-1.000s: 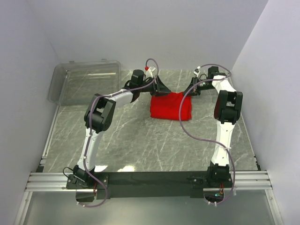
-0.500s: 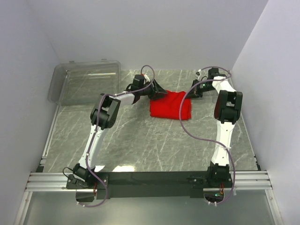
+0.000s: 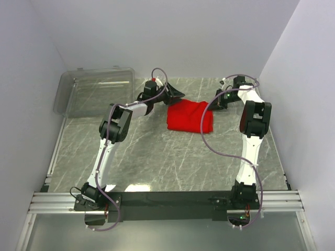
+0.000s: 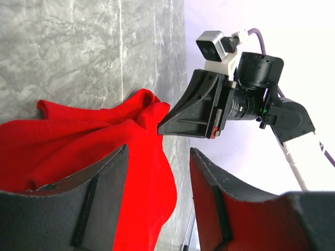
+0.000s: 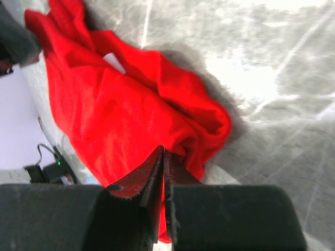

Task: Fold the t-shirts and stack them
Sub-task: Neatly place the folded tshirt to the corner

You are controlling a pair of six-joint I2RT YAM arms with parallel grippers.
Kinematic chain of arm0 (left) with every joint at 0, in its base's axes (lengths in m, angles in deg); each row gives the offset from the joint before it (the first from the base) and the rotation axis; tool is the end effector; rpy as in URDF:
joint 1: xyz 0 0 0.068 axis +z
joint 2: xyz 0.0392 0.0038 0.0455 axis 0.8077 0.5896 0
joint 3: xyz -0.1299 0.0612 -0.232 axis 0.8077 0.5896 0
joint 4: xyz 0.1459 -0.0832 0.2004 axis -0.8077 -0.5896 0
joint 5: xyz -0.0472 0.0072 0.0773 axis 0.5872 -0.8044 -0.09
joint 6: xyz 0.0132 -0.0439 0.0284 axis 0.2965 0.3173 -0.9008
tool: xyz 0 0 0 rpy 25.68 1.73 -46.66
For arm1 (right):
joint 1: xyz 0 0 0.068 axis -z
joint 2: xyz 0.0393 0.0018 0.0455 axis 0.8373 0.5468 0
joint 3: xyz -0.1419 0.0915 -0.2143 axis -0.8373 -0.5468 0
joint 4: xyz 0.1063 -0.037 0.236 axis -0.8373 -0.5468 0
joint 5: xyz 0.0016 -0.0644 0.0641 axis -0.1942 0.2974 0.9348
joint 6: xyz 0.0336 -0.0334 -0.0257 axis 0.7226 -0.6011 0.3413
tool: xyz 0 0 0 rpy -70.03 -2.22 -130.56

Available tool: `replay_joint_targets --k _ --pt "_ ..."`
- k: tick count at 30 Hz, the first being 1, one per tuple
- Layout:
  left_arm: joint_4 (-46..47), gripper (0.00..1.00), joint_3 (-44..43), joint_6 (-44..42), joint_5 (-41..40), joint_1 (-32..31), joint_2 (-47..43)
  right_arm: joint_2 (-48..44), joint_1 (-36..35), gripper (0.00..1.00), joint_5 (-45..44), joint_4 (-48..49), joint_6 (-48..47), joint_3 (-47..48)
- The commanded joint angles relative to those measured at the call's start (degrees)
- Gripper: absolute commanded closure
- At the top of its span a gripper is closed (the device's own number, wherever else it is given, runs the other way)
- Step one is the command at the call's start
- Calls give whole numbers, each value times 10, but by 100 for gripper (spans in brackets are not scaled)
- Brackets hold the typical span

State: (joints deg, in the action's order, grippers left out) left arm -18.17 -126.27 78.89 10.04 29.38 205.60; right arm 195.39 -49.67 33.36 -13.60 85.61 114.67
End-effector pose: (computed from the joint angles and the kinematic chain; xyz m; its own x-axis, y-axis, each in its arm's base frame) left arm 0.5008 -0.2508 0.1322 -0.8697 -0.4515 -0.1993 0.0897 0.2525 -0.9634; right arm 0.4998 -0.0357 0.1362 -0.9495 0.1110 -0.2933 -0.1450 0.6741 0.7243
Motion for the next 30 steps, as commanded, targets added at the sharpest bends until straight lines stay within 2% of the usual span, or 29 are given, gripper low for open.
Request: replay_joint_targets --k 1,6,10,13,18,24,30 --pt "52 44 14 2 8 3 -37 -46 3 90 55 -9 -62 -12" --pt "10 44 5 -24 7 4 -40 -102 -11 90 84 -49 -123 -41" --pt "13 44 11 -24 8 5 -37 -125 -33 90 82 -89 -174 -116" --pt "3 45 2 -26 10 5 -29 -143 -47 91 72 -72 -177 -186" --pt "-10 45 -7 -29 7 8 -17 -148 -58 93 61 -61 -174 -248" --pt "-37 45 -22 -38 -1 11 -9 -155 -47 94 47 -34 -158 -282" --pt "-62 45 -29 -46 -17 18 -4 -128 -23 95 46 -49 -152 -277"
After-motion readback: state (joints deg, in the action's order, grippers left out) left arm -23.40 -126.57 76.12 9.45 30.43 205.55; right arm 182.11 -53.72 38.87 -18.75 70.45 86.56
